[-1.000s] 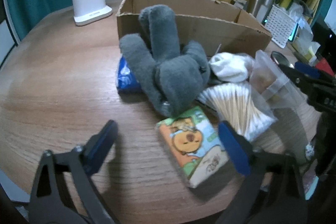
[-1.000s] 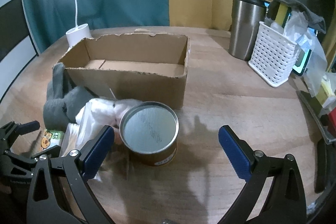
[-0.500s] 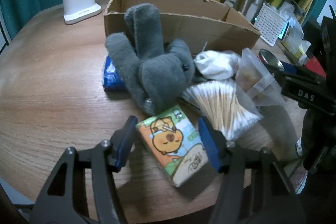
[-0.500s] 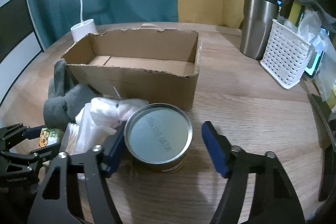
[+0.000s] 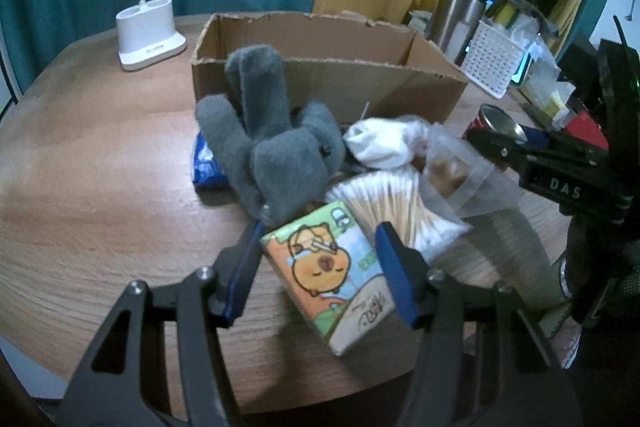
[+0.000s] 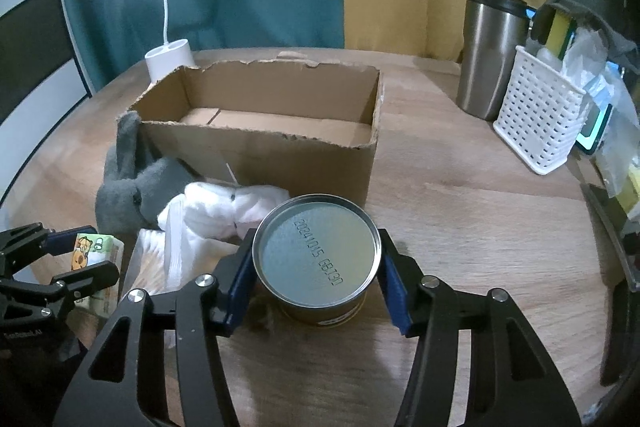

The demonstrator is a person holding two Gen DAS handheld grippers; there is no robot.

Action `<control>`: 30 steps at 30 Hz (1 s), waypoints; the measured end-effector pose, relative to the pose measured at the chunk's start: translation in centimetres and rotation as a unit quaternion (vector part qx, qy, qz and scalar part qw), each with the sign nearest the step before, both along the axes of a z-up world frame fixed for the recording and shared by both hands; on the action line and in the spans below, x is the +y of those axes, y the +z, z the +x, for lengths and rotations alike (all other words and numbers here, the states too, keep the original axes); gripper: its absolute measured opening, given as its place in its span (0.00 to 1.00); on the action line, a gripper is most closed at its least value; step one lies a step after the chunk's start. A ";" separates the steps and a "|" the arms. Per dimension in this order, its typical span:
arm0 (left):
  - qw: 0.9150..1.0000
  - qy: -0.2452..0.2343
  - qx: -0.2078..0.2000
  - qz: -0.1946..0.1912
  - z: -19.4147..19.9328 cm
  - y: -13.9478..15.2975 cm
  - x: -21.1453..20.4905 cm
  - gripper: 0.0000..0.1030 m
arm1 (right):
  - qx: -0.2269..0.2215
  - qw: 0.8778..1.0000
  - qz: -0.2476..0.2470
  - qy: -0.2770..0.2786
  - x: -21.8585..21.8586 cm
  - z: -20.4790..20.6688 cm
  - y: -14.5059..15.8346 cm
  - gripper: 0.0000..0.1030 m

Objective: Organize objects
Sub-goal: 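Grasp the tin can with the right gripper while the left grasps the tissue pack, then carry the tin can and tissue pack over the cardboard box with both grippers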

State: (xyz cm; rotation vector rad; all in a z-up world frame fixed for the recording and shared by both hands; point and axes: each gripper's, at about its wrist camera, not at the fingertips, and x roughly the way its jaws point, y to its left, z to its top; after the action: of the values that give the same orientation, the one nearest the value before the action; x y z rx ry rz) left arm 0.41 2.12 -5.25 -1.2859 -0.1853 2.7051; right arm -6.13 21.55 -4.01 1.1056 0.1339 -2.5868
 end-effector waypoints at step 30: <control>0.998 -0.021 0.066 0.002 -3.5 5.4 0.5 0.57 | 0.044 0.999 0.001 -0.017 1.5 -0.8 5.4 0.56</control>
State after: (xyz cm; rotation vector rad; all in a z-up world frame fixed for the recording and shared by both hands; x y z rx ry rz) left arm -3.07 2.61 0.12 -1.0921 -0.1481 2.7391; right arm -6.98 23.01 1.42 1.0028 0.1401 -2.6666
